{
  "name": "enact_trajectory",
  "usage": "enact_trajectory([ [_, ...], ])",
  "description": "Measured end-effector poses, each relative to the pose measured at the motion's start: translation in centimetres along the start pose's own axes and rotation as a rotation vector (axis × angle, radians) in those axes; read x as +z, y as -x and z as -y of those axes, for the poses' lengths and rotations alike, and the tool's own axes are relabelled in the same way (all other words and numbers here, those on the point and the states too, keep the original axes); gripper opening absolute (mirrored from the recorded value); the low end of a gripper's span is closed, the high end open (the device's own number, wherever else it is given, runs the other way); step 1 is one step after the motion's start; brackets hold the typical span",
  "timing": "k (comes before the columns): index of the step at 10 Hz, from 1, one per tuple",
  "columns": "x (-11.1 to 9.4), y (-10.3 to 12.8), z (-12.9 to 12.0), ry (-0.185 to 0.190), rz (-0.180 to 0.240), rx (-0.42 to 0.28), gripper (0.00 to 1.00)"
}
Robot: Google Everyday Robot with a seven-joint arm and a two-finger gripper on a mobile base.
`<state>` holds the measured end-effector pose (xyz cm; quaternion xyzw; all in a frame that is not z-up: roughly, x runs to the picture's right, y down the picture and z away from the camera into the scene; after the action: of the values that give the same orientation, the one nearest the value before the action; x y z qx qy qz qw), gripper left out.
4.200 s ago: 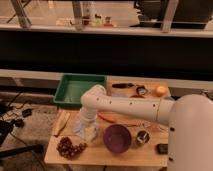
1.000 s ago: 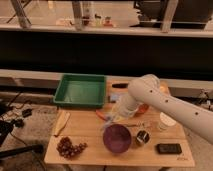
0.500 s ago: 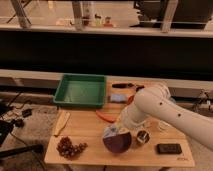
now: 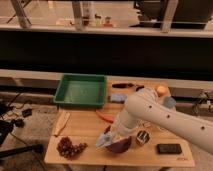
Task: Wipe purple bowl with towel
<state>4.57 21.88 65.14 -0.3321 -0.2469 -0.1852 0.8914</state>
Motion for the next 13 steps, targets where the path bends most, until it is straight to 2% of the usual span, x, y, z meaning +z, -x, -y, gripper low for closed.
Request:
enact_trajectory([
  [5, -0.1, -1.3, -1.0, 0.053, -0.022, 0.008, 0.14],
  [8, -1.0, -2.3, -2.4, 0.07, -0.045, 0.028, 0.14],
  [13, -1.1, -3.5, -3.3, 0.096, -0.075, 0.059, 0.14],
])
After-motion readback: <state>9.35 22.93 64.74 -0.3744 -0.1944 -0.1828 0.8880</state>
